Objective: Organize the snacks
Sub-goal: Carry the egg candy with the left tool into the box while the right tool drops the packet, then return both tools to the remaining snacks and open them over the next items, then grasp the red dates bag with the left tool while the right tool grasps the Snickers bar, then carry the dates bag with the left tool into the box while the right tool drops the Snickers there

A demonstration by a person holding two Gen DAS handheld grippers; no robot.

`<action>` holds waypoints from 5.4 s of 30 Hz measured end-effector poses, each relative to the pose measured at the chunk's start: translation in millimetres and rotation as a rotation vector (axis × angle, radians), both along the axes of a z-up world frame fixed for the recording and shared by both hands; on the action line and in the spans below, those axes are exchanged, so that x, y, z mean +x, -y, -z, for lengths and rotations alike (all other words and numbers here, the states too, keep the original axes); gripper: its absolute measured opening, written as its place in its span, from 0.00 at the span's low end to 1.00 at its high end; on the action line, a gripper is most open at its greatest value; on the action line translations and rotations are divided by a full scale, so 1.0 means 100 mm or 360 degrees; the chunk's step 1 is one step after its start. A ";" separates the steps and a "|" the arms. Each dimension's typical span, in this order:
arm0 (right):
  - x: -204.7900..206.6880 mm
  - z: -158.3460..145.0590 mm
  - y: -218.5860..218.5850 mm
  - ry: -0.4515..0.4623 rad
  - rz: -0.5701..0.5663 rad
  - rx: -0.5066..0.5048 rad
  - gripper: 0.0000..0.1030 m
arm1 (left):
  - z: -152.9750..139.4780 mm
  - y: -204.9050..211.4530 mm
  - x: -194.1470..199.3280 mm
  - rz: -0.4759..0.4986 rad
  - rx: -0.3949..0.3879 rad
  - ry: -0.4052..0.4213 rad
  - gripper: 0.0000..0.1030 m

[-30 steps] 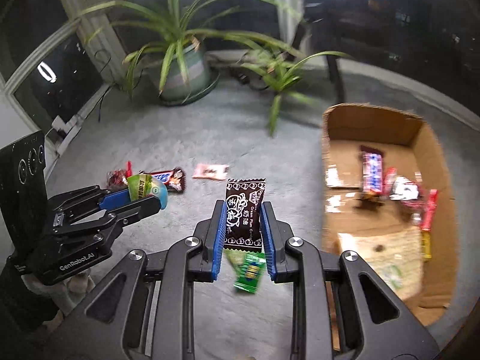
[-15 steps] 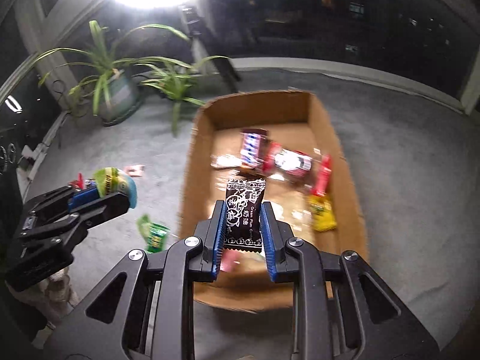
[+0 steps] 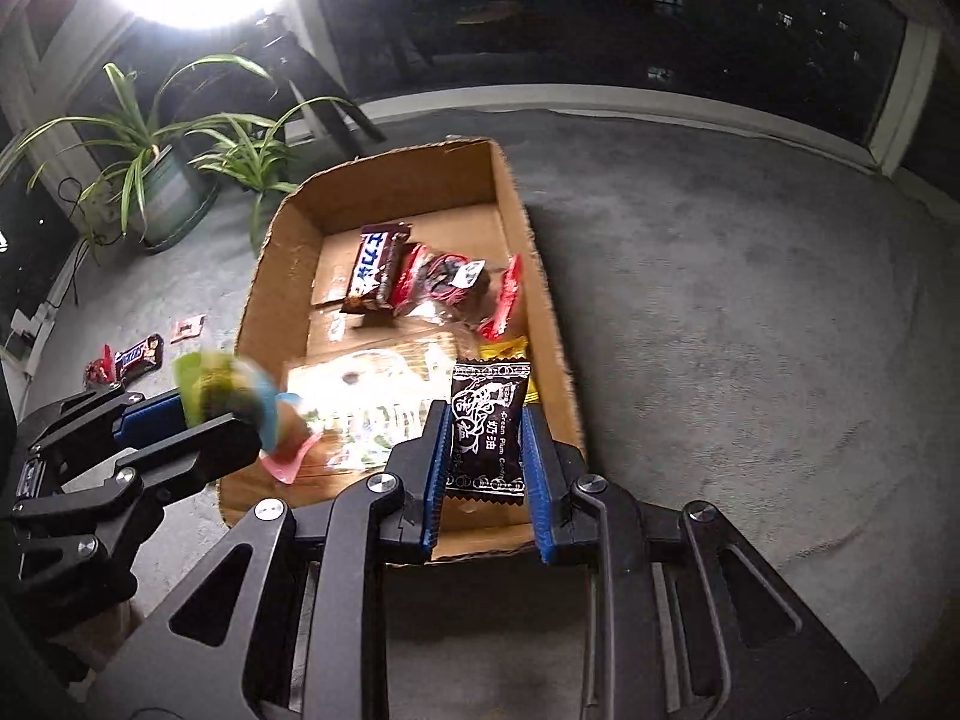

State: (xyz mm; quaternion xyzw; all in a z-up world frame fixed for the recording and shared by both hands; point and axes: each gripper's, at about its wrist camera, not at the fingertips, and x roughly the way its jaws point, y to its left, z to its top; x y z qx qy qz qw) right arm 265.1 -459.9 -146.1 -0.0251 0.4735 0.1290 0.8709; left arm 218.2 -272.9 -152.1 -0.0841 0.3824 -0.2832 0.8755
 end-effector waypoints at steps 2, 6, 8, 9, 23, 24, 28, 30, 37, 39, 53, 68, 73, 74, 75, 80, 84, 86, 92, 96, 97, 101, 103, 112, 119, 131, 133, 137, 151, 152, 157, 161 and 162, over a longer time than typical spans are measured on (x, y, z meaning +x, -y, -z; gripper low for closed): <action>-0.01 -0.01 0.01 -0.0001 -0.0003 0.0007 0.24 | -0.02 0.01 0.01 -0.0011 0.0002 -0.0003 0.24; -0.02 -0.03 0.01 0.0012 0.0008 0.0014 0.31 | -0.05 0.02 0.03 -0.0016 0.0012 0.0013 0.27; -0.04 -0.05 0.00 0.0020 0.0015 0.0032 0.34 | -0.06 0.00 0.01 -0.0019 0.0011 0.0019 0.27; -0.05 -0.06 -0.01 0.0023 0.0016 0.0038 0.35 | -0.07 -0.02 0.00 -0.0024 0.0008 0.0020 0.27; -0.23 -0.27 -0.40 0.0100 -0.0008 0.0088 0.54 | -0.24 -0.51 -0.24 -0.0141 0.0060 0.0091 0.27; -0.24 -0.28 -0.45 0.0101 -0.0013 0.0090 0.55 | -0.25 -0.54 -0.26 -0.0147 0.0068 0.0100 0.27; -0.29 -0.29 -0.59 0.0108 -0.0012 0.0104 0.72 | -0.31 -0.71 -0.33 -0.0168 0.0073 0.0120 0.27; -0.32 -0.28 -0.69 0.0088 -0.0016 0.0115 0.72 | -0.33 -0.80 -0.37 -0.0180 0.0074 0.0127 0.27; -0.41 -0.15 -1.01 -0.0045 -0.0064 0.0123 0.88 | -0.30 -1.28 -0.55 -0.0259 0.0069 0.0109 0.27; -0.45 -0.11 -1.10 -0.0055 -0.0070 0.0095 0.88 | -0.25 -1.50 -0.63 -0.0298 0.0082 0.0091 0.27; -0.69 0.11 -1.85 0.0002 -0.0200 0.0169 0.88 | 0.12 -3.00 -1.01 -0.0620 0.0213 -0.0043 0.27; 0.00 0.41 -3.07 -0.0176 -0.0601 0.0186 0.57 | 0.44 -3.48 -0.68 -0.0584 0.0189 -0.0156 0.27; 0.17 0.60 -3.31 -0.0227 -0.0665 0.0224 0.57 | 0.53 -3.52 -0.55 -0.0583 0.0154 -0.0184 0.27; 0.21 0.63 -3.35 -0.0228 -0.0658 0.0249 0.57 | 0.53 -3.52 -0.53 -0.0587 0.0149 -0.0184 0.27; 0.23 0.64 -3.36 -0.0231 -0.0655 0.0260 0.57 | 0.54 -3.53 -0.50 -0.0594 0.0134 -0.0183 0.27; 0.35 0.75 -3.51 -0.0276 -0.0680 0.0298 0.57 | 0.62 -3.59 -0.38 -0.0612 0.0052 -0.0232 0.27; 0.41 0.85 -3.61 -0.0322 -0.0708 0.0257 0.57 | 0.68 -3.64 -0.30 -0.0619 0.0005 -0.0279 0.27; 0.44 0.93 -3.66 -0.0365 -0.0713 0.0236 0.57 | 0.72 -3.64 -0.26 -0.0612 0.0001 -0.0304 0.27; 0.40 1.01 -3.56 -0.0521 -0.0749 0.0327 0.57 | 0.75 -3.69 -0.27 -0.0612 -0.0086 -0.0357 0.32; 0.32 1.02 -3.55 -0.0576 -0.0821 0.0318 0.57 | 0.71 -3.59 -0.32 -0.0562 0.0005 -0.0333 0.32; 0.28 1.02 -3.56 -0.0604 -0.0859 0.0337 0.57 | 0.69 -3.53 -0.32 -0.0538 0.0049 -0.0320 0.32; 0.16 0.96 -3.64 -0.0550 -0.0948 0.0270 0.57 | 0.64 -3.32 -0.35 -0.0468 0.0240 -0.0260 0.32; 0.13 0.93 -3.70 -0.0497 -0.0971 0.0214 0.57 | 0.65 -3.28 -0.33 -0.0468 0.0276 -0.0256 0.32; -0.03 0.94 -3.94 -0.0362 -0.1127 -0.0001 0.57 | 0.72 -3.27 -0.21 -0.0527 0.0319 -0.0288 0.34; -0.07 1.00 -4.01 -0.0306 -0.1162 -0.0108 0.57 | 0.78 -3.29 -0.24 -0.0534 0.0327 -0.0296 0.36; -0.19 0.99 -4.13 -0.0222 -0.1185 -0.0189 0.31 | 0.82 -3.27 -0.24 -0.0576 0.0339 -0.0286 0.32; -0.22 0.98 -4.10 -0.0226 -0.1167 -0.0174 0.31 | 0.82 -3.28 -0.26 -0.0590 0.0338 -0.0285 0.31; -0.28 0.91 -3.93 -0.0220 -0.1131 -0.0113 0.31 | 0.77 -3.31 -0.32 -0.0618 0.0276 -0.0290 0.31; -0.35 0.21 -2.95 -0.0069 -0.0870 0.0116 0.31 | 0.24 -2.84 -0.40 -0.0570 0.0168 -0.0122 0.31; -0.34 0.15 -2.84 -0.0055 -0.0843 0.0129 0.31 | 0.21 -2.80 -0.39 -0.0560 0.0159 -0.0113 0.31; -0.29 -0.07 -2.27 0.0019 -0.0709 0.0128 0.31 | 0.11 -2.41 -0.31 -0.0489 0.0097 -0.0070 0.31; -0.23 -0.17 -1.78 0.0056 -0.0600 0.0091 0.31 | 0.06 -2.02 -0.23 -0.0421 0.0065 -0.0044 0.31; -0.21 -0.19 -1.67 0.0065 -0.0577 0.0079 0.31 | 0.04 -1.94 -0.23 -0.0408 0.0060 -0.0037 0.31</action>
